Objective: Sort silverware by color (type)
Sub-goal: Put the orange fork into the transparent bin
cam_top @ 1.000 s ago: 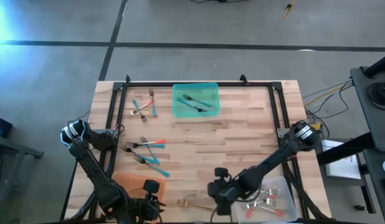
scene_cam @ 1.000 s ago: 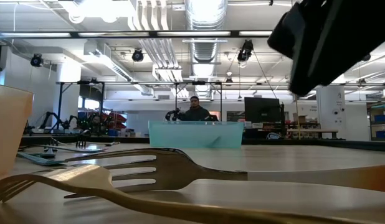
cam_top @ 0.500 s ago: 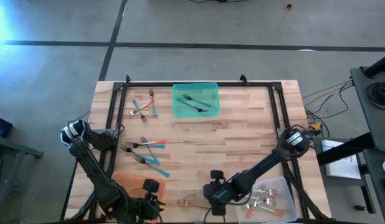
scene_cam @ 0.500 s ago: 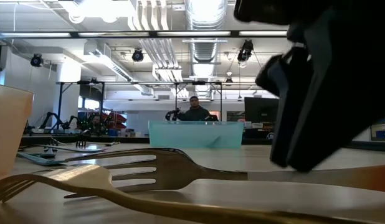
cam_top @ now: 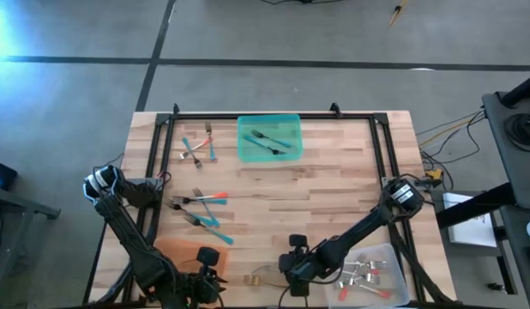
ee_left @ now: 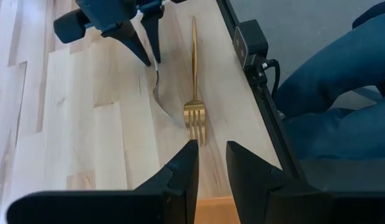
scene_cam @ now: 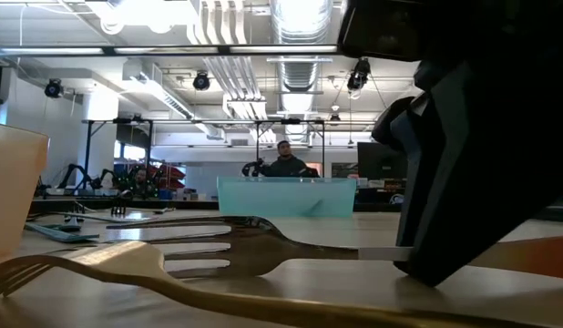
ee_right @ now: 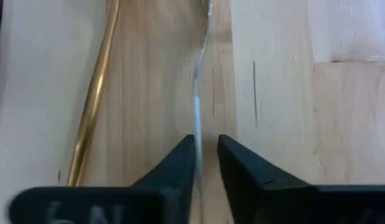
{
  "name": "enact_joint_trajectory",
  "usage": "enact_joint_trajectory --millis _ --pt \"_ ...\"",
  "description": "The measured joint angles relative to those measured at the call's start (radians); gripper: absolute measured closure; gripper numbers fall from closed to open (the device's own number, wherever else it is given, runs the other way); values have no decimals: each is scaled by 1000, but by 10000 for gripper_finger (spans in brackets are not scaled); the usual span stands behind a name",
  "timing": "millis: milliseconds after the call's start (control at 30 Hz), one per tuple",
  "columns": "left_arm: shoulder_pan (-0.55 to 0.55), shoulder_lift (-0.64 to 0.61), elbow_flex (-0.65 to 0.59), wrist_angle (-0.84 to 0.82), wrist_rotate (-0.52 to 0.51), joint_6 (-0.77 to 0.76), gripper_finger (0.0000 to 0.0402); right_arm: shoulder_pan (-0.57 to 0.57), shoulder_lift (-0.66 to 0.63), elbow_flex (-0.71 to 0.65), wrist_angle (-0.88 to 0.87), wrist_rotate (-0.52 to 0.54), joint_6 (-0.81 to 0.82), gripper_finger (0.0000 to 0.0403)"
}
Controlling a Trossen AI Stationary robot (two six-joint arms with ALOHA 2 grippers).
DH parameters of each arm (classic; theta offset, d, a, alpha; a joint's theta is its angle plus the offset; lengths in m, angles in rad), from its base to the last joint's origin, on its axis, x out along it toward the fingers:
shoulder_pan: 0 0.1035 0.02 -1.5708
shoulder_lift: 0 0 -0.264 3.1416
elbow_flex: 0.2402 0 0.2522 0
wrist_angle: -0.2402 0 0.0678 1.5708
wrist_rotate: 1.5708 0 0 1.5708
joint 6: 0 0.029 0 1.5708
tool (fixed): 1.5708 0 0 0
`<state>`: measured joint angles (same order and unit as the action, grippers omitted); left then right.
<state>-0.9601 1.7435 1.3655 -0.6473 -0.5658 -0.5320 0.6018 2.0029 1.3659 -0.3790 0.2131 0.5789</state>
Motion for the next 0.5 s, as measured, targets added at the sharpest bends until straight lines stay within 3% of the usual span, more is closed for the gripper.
enact_joint_trajectory --millis 100,300,500 --pt "0 0 0 0 0 0 336 -5 0 11 -2 -1 1 385" --pt "0 0 0 0 0 0 336 -21 -26 44 -48 4 -4 393" --pt "0 0 0 -1 0 -1 336 -24 -131 104 -227 6 -14 393"
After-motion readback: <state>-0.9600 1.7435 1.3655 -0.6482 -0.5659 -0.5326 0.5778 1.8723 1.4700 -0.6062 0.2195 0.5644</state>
